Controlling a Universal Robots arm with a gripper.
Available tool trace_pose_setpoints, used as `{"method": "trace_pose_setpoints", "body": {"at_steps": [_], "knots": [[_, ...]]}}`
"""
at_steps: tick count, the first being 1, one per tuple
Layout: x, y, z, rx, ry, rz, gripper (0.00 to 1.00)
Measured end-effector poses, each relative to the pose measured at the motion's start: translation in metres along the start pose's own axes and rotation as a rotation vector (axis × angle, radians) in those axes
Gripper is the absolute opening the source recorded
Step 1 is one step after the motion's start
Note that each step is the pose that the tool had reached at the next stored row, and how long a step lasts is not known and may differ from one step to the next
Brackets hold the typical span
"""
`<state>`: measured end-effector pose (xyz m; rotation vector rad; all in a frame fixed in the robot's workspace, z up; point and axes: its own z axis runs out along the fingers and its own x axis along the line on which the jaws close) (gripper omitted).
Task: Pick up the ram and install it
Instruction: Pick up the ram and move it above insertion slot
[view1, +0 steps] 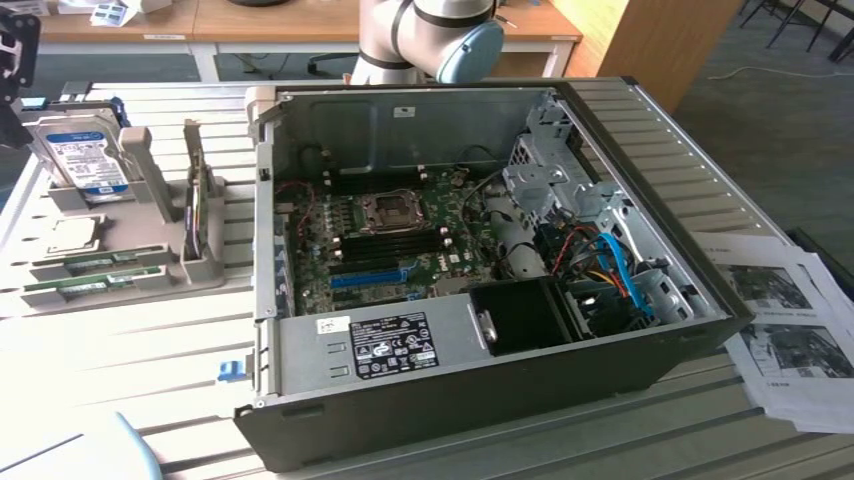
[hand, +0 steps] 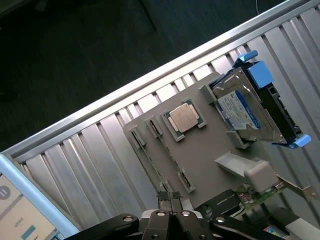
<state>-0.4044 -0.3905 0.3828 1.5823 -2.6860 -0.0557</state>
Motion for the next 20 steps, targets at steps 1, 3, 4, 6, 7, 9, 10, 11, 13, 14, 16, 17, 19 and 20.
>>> {"method": "trace_pose_setpoints", "body": {"at_steps": [1, 3, 4, 6, 7, 9, 10, 11, 13, 14, 16, 17, 19, 20], "knots": [[0.0, 0.0, 0.0, 0.0001, 0.0006, -0.012, 0.09], [0.0, 0.0, 0.0, 0.0001, 0.0017, -0.037, 0.09], [0.0, 0.0, 0.0, 0.0001, 0.0021, -0.049, 0.09], [0.0, 0.0, 0.0001, 0.0001, 0.0031, -0.074, 0.09], [0.0, 0.0, 0.0001, 0.0002, 0.0038, -0.086, 0.09], [0.0, 0.0, 0.0001, 0.0003, 0.0048, -0.111, 0.09], [0.0, 0.0, 0.0001, 0.0003, 0.0053, -0.123, 0.09], [0.0, 0.0, 0.0001, 0.0003, 0.0058, -0.136, 0.09], [0.0, 0.0, 0.0002, 0.0004, 0.0069, -0.16, 0.09], [0.0, 0.0, 0.0002, 0.0003, 0.0075, -0.173, 0.09], [0.0, 0.0, 0.0002, 0.0005, 0.0085, -0.198, 0.09], [0.0, 0.0, 0.0002, 0.0004, 0.0091, -0.211, 0.09], [0.0, 0.0, 0.0003, 0.0005, 0.0101, -0.236, 0.09], [0.0, 0.0, 0.0003, 0.0006, 0.0107, -0.248, 0.09]]}}
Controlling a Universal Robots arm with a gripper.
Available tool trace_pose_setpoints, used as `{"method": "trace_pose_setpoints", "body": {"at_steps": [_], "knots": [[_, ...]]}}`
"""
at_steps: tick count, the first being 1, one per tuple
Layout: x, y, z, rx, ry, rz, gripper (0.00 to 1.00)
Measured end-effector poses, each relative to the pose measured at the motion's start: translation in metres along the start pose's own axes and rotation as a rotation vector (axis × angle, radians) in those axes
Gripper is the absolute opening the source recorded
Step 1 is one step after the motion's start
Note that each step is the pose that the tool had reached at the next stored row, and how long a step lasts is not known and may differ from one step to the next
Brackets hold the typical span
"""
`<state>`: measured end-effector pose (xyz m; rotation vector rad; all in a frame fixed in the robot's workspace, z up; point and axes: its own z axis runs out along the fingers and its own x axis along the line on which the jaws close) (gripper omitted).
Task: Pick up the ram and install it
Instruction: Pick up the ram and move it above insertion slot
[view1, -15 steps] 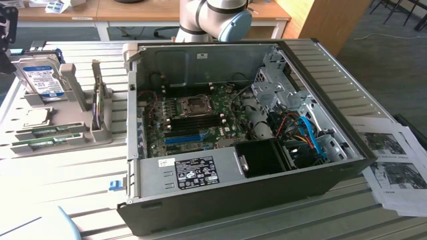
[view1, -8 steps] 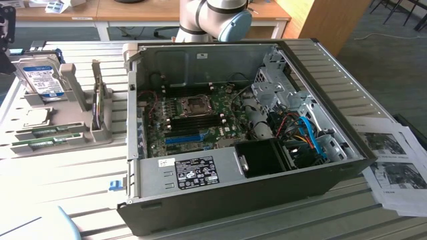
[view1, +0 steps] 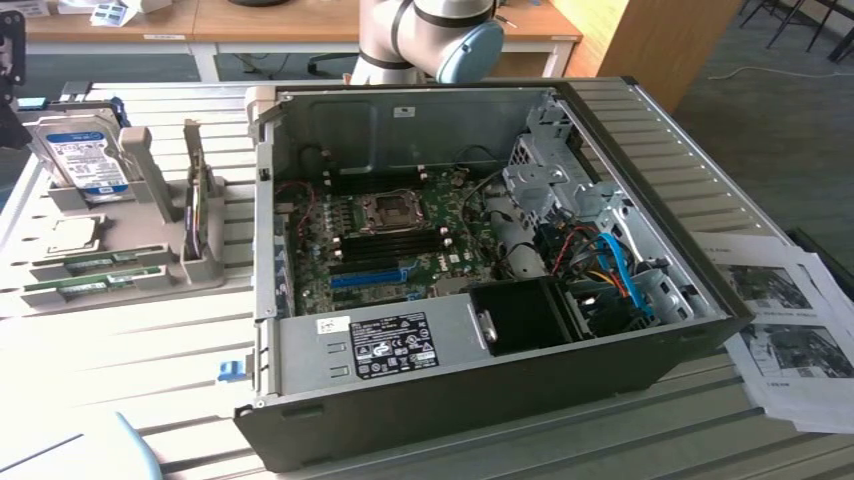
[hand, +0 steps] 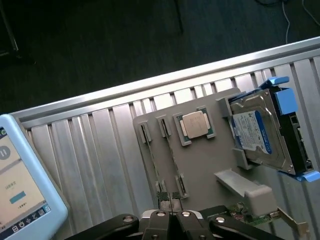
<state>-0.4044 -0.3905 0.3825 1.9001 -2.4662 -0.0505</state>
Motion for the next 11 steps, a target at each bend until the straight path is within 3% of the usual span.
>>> {"method": "trace_pose_setpoints", "body": {"at_steps": [11], "knots": [[0.0, 0.0, 0.0002, 0.0003, 0.0061, -0.142, 0.09]]}}
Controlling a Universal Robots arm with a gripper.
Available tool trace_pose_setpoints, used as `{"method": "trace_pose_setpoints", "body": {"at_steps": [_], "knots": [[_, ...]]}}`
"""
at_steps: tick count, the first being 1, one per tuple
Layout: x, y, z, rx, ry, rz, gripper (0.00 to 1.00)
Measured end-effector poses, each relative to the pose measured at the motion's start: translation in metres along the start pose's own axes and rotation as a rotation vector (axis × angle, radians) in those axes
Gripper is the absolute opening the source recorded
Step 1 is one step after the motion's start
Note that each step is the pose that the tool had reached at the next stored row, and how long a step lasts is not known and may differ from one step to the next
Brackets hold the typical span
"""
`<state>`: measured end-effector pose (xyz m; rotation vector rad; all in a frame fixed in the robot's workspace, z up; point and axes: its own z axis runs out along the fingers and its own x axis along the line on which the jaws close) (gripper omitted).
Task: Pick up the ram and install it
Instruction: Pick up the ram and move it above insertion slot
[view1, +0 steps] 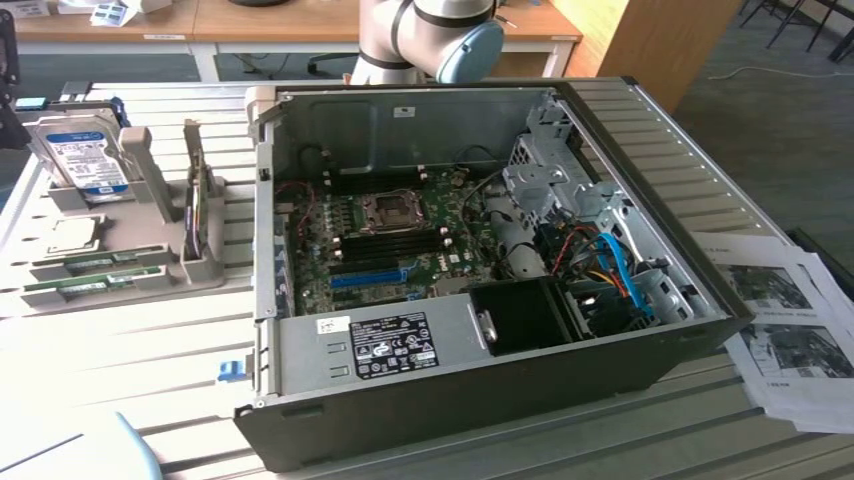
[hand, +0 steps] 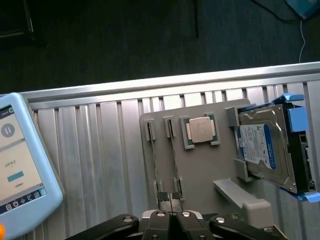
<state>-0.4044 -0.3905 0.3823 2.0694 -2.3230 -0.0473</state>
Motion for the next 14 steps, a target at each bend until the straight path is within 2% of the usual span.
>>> {"method": "trace_pose_setpoints", "body": {"at_steps": [10, 14], "knots": [[0.0, 0.0, 0.0003, 0.0003, 0.0053, -0.124, 0.09], [0.0, 0.0, 0.0003, 0.0002, 0.0058, -0.135, 0.09]]}}
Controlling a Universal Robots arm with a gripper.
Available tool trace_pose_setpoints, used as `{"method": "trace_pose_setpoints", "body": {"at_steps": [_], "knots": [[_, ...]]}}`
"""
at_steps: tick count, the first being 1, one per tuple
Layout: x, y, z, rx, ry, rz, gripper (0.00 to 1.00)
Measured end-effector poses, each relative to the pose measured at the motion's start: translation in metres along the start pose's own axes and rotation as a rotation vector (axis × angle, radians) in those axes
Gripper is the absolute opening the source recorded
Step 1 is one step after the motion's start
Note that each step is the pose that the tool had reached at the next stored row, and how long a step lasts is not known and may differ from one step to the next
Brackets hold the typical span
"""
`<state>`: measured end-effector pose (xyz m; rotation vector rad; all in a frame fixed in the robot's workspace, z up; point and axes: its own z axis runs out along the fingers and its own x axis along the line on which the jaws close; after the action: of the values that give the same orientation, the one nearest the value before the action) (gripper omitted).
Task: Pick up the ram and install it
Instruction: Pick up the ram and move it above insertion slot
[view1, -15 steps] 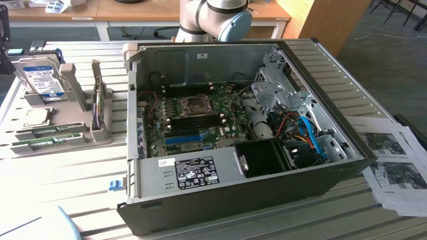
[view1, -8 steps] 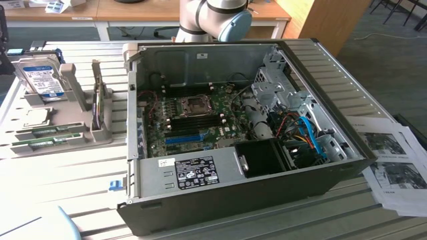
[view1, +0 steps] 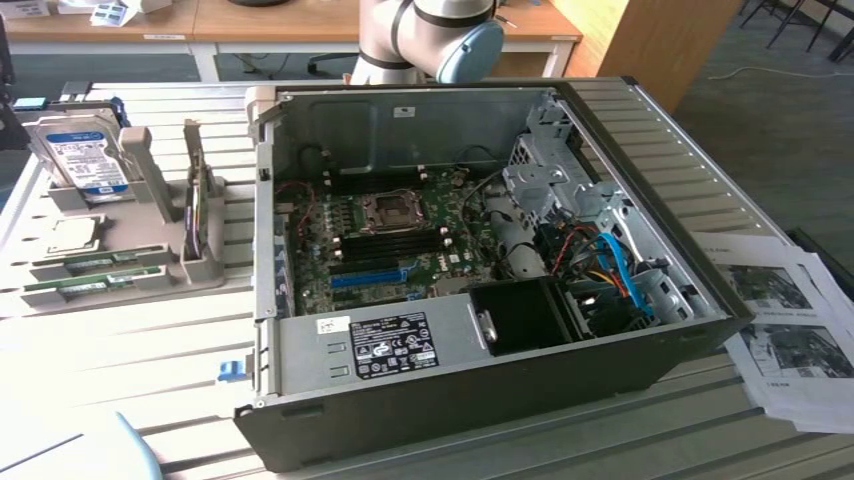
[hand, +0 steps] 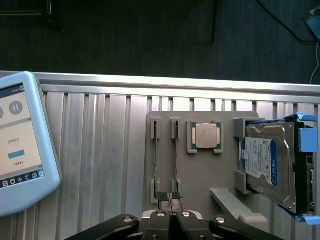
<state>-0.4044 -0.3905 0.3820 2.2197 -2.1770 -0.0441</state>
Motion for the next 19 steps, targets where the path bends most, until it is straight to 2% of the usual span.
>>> {"method": "trace_pose_setpoints", "body": {"at_steps": [3, 6, 9, 19], "knots": [[0.0, 0.0, 0.0, 0.0005, 0.0, 0.0, 0.09], [0.0, 0.0004, 0.0, 0.0079, 0.0002, 0.0, 0.09], [0.0, 0.0009, 0.0001, 0.0189, 0.0003, 0.0, 0.09], [0.0, 0.001, 0.0004, 0.0196, 0.0003, 0.0, 0.09]]}}
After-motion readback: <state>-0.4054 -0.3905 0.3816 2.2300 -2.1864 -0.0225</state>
